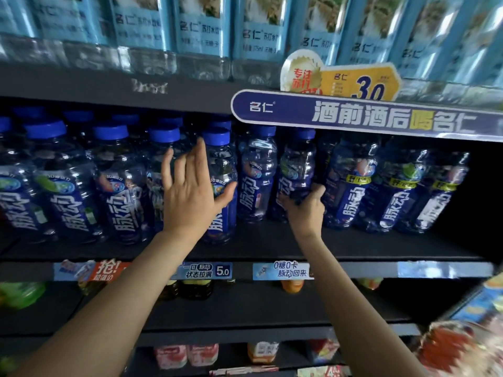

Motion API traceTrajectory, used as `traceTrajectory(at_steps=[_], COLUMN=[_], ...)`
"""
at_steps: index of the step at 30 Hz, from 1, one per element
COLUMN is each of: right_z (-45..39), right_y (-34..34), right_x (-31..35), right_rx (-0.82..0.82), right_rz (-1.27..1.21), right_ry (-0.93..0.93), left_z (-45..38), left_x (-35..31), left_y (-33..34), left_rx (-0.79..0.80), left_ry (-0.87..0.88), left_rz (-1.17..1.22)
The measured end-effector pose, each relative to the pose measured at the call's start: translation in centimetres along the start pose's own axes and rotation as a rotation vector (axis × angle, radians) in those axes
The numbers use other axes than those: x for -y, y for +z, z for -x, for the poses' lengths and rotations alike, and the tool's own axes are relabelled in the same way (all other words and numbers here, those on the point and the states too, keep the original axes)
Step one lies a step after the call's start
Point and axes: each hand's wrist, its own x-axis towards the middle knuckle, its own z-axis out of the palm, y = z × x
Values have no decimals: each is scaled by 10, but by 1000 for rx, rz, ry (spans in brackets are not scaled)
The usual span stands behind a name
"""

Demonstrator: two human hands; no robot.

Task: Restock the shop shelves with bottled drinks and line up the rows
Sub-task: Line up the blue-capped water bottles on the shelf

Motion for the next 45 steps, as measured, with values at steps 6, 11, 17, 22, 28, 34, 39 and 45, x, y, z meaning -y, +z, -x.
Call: traceTrajectory(at_steps=[6,11,17,22,28,34,39,45], right_z=[2,16,39,42,36,47,67,72], right_y=[-33,-40,-24,-11,-11,-10,-1,8], right_x=[-8,-1,8,12,15,13,15,20], right_rx=[208,438,541,495,500,424,307,274], right_rz=[33,-145,-193,-112,-67,-48,-41,43], right_ry=[-33,-19,-40,-90,-82,-56,-68,-99], left_z=[-1,-2,-2,-3,-4,23,71,73], left_x=[1,2,2,1,0,-2,-2,-22], left_y=[-3,-6,-9,-14,-16,-38,-43,-35], left_rx=[47,66,88,135,182,153,393,498], left_ry=[-3,3,20,20,5,-56,-276,-522], left_rz=[-12,-16,-8,5,55,317,521,569])
